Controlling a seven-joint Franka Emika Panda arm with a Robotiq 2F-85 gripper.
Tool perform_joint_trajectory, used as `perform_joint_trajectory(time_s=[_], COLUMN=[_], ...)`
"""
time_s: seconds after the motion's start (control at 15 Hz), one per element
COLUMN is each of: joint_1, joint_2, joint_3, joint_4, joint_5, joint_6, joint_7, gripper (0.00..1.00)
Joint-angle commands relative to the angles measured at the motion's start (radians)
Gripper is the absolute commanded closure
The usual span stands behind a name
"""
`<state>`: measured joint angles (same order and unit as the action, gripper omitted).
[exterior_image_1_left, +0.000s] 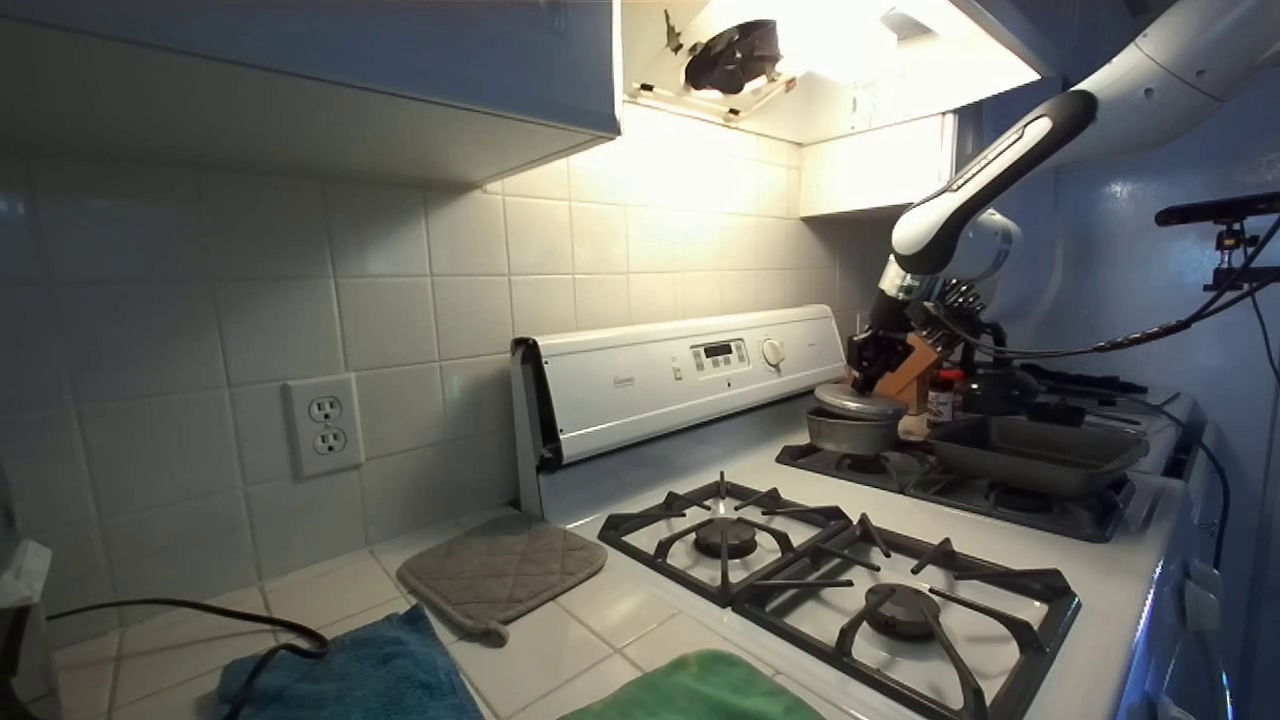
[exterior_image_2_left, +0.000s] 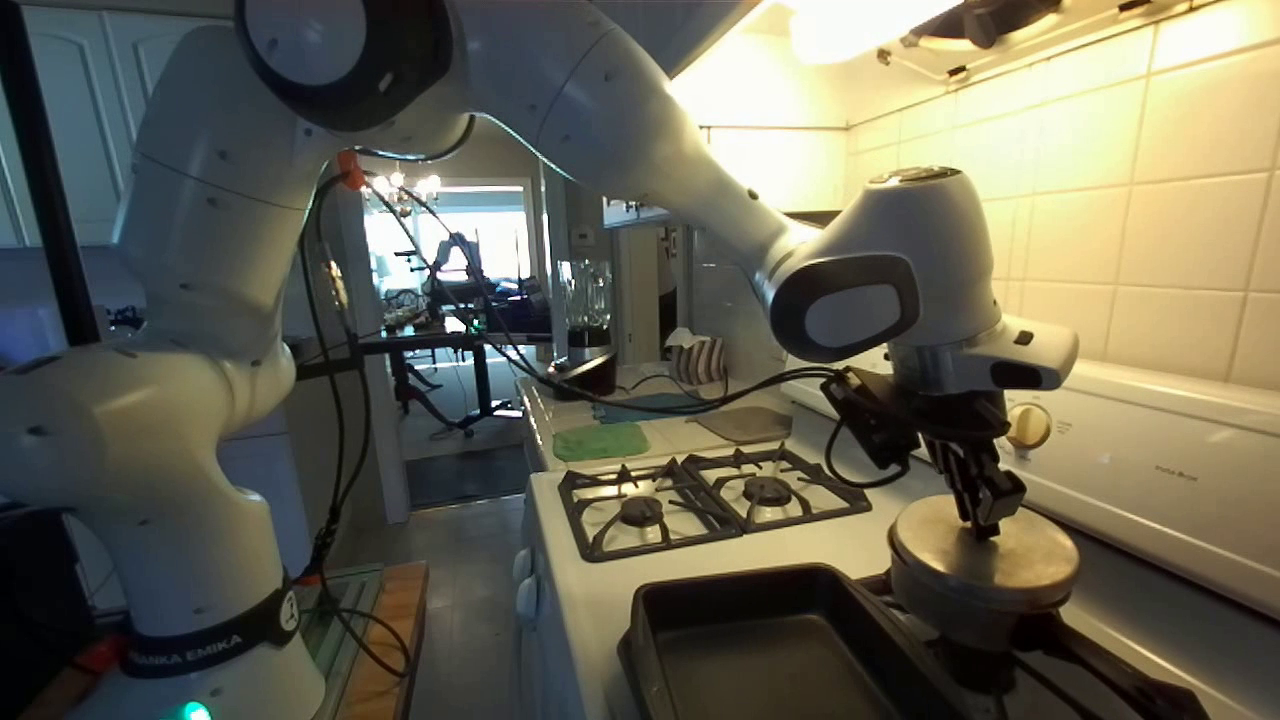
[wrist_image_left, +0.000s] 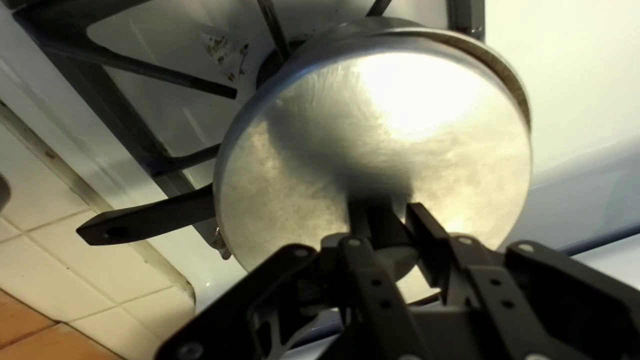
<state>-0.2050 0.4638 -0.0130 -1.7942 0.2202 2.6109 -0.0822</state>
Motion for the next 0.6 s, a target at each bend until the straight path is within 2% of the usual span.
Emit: perform_joint_trajectory(time_s=[0.0,0.53], joint_1=[-0.029,-0.035], joint_2=[0.035,0.048], joint_3=[0.031,0.042], joint_4=[0.058,0.082], joint_5=[0.042,0.044], joint_6=[-0.036,-0.063], joint_7=[-0.048,-0.052], gripper=[0.94,0.94])
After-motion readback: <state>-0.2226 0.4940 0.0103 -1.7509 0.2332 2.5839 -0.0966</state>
